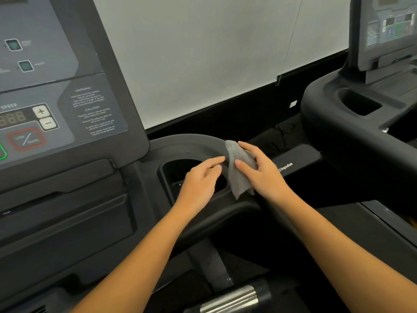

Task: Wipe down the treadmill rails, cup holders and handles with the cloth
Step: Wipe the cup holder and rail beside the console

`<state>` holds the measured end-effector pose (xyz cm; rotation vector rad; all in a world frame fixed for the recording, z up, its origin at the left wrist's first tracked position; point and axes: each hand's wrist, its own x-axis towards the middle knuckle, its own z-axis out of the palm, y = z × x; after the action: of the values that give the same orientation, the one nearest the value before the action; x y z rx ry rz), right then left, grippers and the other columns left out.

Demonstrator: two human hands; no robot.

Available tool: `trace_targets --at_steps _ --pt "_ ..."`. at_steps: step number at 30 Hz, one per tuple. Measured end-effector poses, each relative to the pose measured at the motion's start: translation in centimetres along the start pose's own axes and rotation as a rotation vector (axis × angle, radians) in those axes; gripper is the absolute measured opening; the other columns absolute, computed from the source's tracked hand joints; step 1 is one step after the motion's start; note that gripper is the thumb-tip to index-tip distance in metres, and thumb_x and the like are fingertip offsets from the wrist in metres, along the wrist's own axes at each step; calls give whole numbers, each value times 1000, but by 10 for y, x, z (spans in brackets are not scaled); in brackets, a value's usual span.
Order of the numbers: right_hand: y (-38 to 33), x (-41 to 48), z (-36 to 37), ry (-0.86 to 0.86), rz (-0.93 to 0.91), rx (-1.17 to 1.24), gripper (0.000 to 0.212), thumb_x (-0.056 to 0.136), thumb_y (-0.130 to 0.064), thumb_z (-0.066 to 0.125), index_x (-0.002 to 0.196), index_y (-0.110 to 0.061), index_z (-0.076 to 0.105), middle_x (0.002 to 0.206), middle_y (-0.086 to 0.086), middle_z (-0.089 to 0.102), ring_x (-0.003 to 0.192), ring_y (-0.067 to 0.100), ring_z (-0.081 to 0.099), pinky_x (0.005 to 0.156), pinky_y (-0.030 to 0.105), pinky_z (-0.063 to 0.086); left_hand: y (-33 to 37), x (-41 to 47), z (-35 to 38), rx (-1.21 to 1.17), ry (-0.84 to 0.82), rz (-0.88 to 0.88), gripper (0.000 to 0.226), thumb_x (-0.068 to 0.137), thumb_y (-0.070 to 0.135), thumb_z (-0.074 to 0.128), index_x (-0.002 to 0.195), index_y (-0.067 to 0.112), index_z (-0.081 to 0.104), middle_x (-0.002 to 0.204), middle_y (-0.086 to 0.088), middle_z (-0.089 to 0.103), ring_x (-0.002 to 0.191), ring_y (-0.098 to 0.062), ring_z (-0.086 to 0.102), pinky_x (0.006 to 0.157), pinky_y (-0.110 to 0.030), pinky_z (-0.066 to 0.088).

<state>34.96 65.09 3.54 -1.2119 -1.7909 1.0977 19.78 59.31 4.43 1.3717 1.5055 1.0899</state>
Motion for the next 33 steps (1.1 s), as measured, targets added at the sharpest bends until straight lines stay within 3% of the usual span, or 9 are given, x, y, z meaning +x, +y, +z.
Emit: trace_targets --at_steps 2,5,7,10,15,20,23,28,33 --pt "13 3 -8 -4 -115 -371 42 90 -22 58 131 -23 46 126 -8 54 115 10 49 97 25 38 -14 -4 -17 256 109 11 35 96 22 43 131 25 49 132 6 51 120 -5 46 93 -13 35" --pt "32 1 -3 -115 -227 -747 34 90 -24 57 124 -20 55 131 0 53 117 25 48 96 34 35 -39 -10 -40 693 145 -65 45 97 26 41 140 18 36 149 -3 30 138 -18 25 110 -33 24" --pt "39 0 7 -114 -308 -873 30 91 -20 56 121 -17 60 132 3 54 123 30 46 99 40 33 -50 -15 -49 880 149 -149 51 98 29 38 145 15 25 155 -8 15 142 -25 10 113 -39 14" --pt "39 10 17 -149 -377 -1010 35 95 -13 50 129 -13 54 140 9 47 138 36 28 113 49 17 -59 -24 -53 946 167 -182 58 98 34 35 147 13 14 156 -12 3 143 -29 0 115 -40 8" --pt "32 35 32 -213 -336 -1072 46 99 -15 37 145 -17 29 155 7 21 144 33 6 117 42 4 -65 -29 -53 1012 178 -179 61 99 40 28 148 9 7 156 -14 -4 143 -31 -7 115 -39 1" --pt "27 28 36 -197 -300 -1078 51 97 -9 36 146 -15 26 156 6 18 145 31 4 117 42 1 -68 -31 -52 1043 178 -165 63 99 40 24 147 5 6 155 -16 -2 143 -31 -5 115 -38 -2" --pt "31 2 31 -142 -271 -1063 49 94 -6 40 143 -8 34 152 10 28 143 34 13 117 44 3 -69 -31 -53 1021 172 -170 63 99 40 24 147 3 5 155 -16 -1 143 -30 -5 115 -37 -4" --pt "41 -30 26 -88 -245 -1121 52 70 4 68 122 0 59 128 17 58 126 44 45 106 55 27 -70 -29 -52 1023 164 -180 63 99 40 23 146 2 4 156 -15 2 143 -28 -5 114 -37 -5" --pt "26 -6 32 -117 -232 -1119 53 91 -3 42 143 -7 33 153 8 27 143 36 12 115 51 2 -70 -29 -52 1072 152 -177 63 99 40 21 146 2 4 156 -14 3 143 -29 -5 114 -38 -7"
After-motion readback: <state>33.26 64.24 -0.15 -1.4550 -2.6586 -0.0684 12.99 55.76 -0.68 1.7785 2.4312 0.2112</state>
